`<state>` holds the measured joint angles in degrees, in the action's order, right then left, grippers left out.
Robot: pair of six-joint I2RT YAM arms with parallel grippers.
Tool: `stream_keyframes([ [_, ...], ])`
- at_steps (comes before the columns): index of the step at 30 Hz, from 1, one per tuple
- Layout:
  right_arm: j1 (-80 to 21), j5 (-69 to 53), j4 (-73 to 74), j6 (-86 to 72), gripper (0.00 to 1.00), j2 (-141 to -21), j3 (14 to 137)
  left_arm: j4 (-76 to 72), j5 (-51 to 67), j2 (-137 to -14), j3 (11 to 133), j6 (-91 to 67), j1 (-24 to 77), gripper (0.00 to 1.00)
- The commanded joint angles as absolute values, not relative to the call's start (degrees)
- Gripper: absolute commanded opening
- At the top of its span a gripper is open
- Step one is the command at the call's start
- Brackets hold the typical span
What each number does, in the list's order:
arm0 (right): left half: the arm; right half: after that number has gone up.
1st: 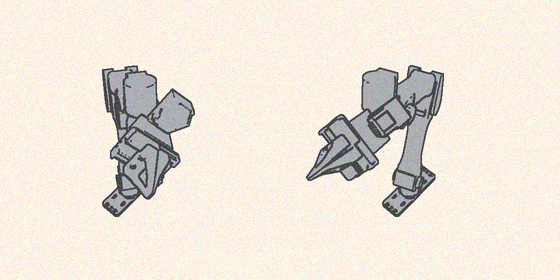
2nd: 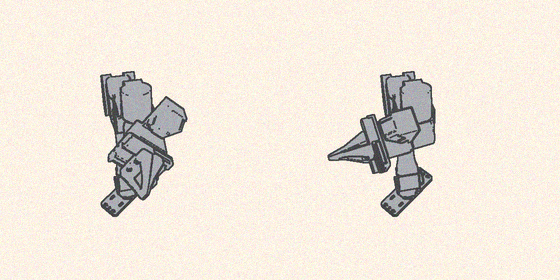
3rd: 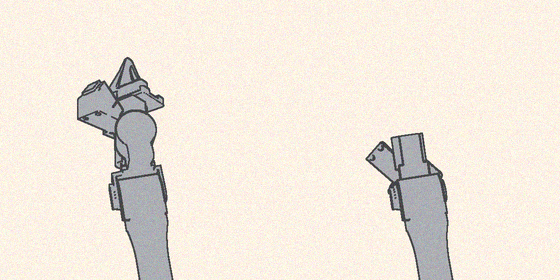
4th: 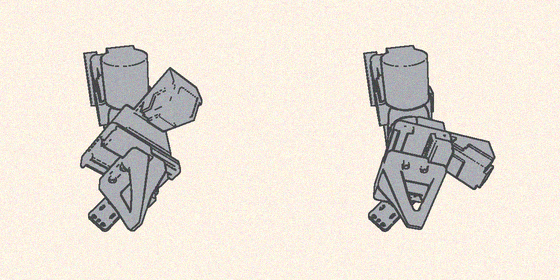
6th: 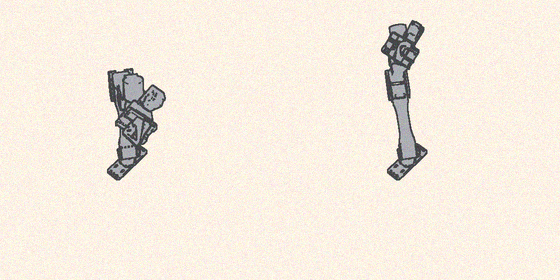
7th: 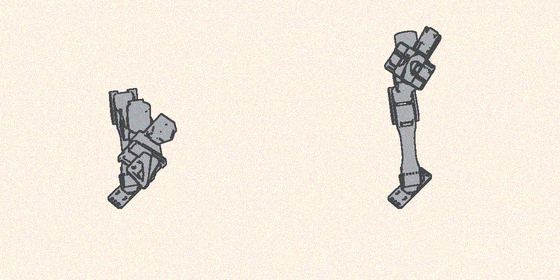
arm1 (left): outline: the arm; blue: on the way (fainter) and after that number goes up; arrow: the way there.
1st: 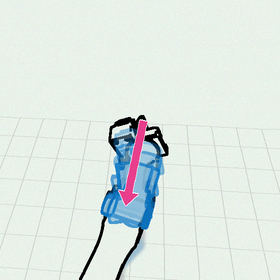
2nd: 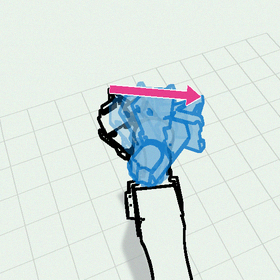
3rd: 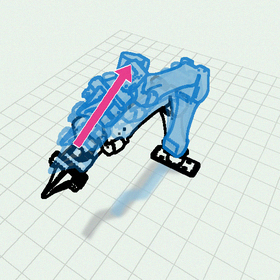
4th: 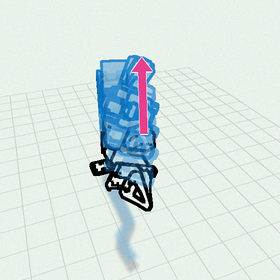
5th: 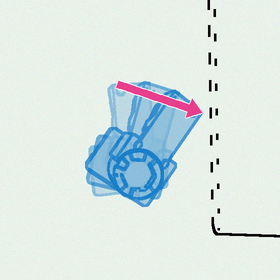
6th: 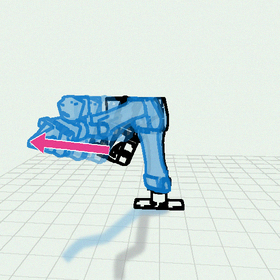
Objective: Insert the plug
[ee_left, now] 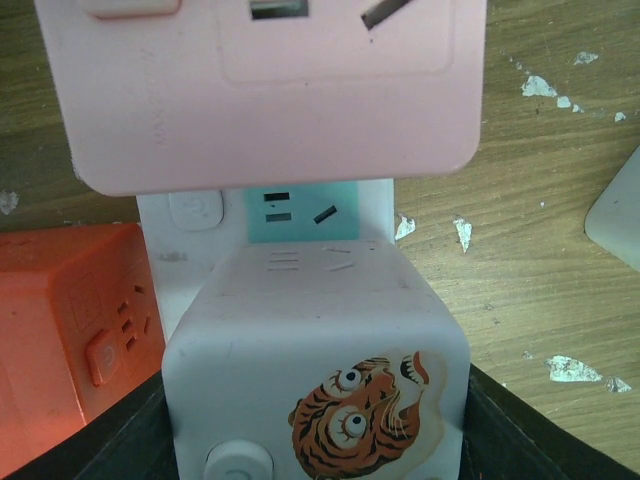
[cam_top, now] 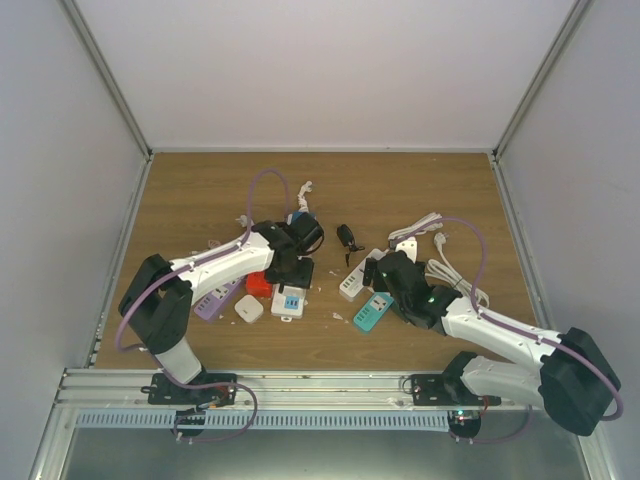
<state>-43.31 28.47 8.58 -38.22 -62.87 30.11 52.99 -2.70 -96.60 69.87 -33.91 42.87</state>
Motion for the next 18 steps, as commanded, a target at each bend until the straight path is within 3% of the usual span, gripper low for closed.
stream_keyframes([
  [1,-42.8,30.8,8.9,-39.0,1.0,-62.1,31.0,51.2,-1.9,-103.5,62.9,-32.4,43.3,0.28],
  [6,-42.8,31.1,9.8,-39.4,1.0,-61.8,31.0,49.2,-0.1,-105.5,61.4,-32.0,43.7,0.29],
  [10,-42.7,31.2,11.0,-39.9,1.0,-61.5,31.6,50.2,-1.0,-104.3,63.5,-32.3,43.7,0.38],
  [15,-42.7,29.3,12.9,-38.2,0.99,-61.6,33.3,53.1,-5.6,-98.6,70.3,-34.0,43.6,0.75],
  [18,-42.7,28.3,14.2,-35.8,1.0,-61.9,34.5,50.9,-6.9,-94.1,72.7,-34.4,43.4,0.86],
])
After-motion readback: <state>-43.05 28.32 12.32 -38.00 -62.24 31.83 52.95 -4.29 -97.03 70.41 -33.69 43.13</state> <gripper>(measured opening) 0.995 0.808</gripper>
